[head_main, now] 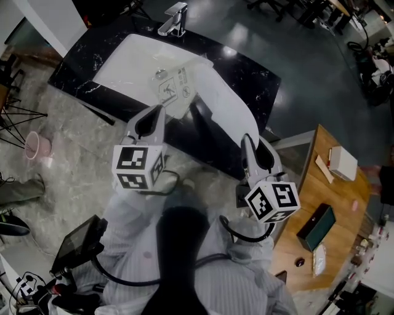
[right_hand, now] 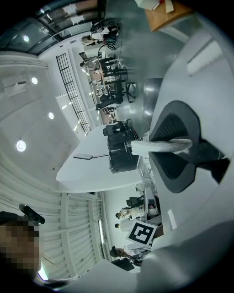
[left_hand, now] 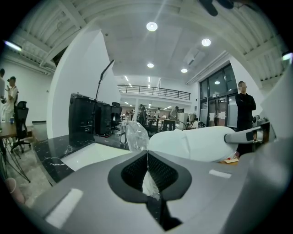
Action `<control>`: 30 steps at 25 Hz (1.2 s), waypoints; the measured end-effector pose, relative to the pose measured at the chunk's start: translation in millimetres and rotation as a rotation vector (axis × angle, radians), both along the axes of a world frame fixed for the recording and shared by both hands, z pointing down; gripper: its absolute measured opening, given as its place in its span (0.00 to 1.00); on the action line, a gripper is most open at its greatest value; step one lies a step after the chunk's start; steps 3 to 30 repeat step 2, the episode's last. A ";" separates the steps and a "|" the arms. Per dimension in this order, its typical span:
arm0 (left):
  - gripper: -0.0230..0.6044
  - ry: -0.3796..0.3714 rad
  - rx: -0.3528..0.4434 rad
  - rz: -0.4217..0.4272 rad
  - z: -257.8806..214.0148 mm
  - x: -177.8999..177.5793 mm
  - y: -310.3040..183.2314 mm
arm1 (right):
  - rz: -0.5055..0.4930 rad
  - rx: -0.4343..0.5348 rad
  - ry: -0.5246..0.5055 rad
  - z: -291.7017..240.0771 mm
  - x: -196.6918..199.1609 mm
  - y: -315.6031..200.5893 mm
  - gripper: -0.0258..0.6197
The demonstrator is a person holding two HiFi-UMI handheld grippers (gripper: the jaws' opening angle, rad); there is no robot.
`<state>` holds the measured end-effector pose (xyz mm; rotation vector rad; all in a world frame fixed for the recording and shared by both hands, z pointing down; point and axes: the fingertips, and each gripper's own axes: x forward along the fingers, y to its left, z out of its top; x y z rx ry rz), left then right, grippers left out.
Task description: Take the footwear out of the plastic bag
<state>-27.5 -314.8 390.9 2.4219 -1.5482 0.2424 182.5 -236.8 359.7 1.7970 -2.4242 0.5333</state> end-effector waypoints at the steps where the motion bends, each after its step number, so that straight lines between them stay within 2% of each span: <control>1: 0.04 -0.001 0.000 -0.002 0.3 -0.6 -0.7 | 0.000 0.000 -0.001 0.3 -0.1 -0.8 0.16; 30: 0.04 -0.001 0.000 -0.004 0.7 -1.3 -1.4 | 0.000 0.000 -0.001 0.6 -0.1 -1.6 0.16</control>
